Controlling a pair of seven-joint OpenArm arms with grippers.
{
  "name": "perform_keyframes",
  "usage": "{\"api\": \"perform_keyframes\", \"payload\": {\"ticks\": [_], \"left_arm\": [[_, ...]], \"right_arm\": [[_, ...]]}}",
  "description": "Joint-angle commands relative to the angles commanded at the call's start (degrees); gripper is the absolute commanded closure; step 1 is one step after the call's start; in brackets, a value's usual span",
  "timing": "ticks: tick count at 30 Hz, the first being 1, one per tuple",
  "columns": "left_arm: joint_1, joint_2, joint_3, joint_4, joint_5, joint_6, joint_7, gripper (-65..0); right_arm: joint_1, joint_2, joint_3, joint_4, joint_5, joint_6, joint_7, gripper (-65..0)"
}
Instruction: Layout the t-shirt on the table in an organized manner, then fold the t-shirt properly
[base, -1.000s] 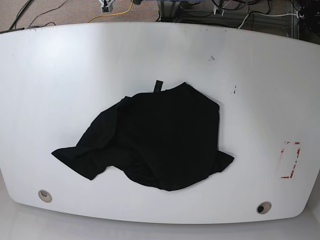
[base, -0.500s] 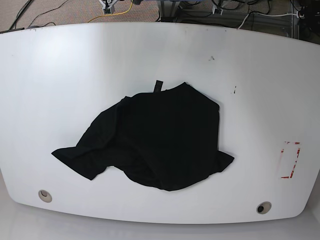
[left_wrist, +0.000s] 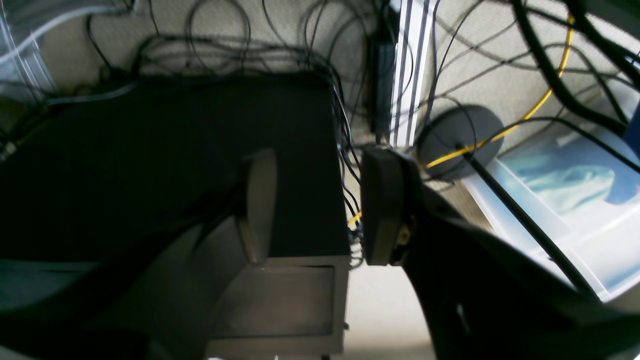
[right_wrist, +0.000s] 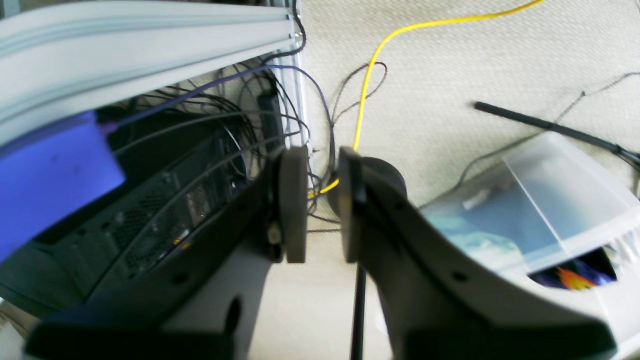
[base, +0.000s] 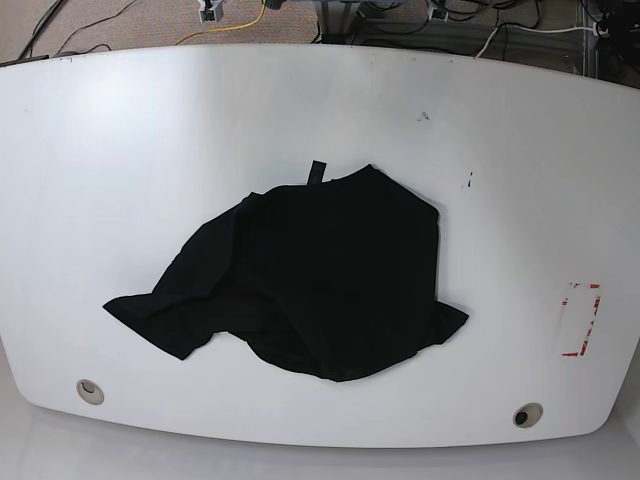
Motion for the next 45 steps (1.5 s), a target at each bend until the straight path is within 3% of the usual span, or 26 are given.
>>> {"api": "perform_keyframes", "payload": {"ticks": [3, 13, 19, 35, 45], "left_arm": [[4.2, -1.4, 0.1, 6.4, -0.2, 0.2, 0.0, -25.1], [11.6, -1.4, -1.0, 18.7, -0.4, -0.6, 5.0, -25.9], [14.2, -1.1, -1.3, 23.7, -0.3, -0.7, 7.7, -25.8], [21.0, -1.4, -0.4, 37.5, -0.8, -0.3, 3.5, -28.3], [25.8, -2.0, -0.8, 43.9, -0.6, -0.7, -0.2, -28.0]], "right_arm": [[-3.1, 0.2, 0.6, 3.4, 0.9, 0.65, 0.9, -9.8], [-12.4, -1.7, 5.5, 23.4, -0.9, -1.55, -2.1, -9.6], [-16.2, -2.4, 8.0, 33.5, -1.0, -1.91, -3.7, -9.6], [-22.5, 0.3, 9.5, 42.3, -0.6, -2.82, -3.1, -9.9], [-26.6, 0.1, 10.7, 48.3, 3.5, -3.36, -2.2, -10.9]]}}
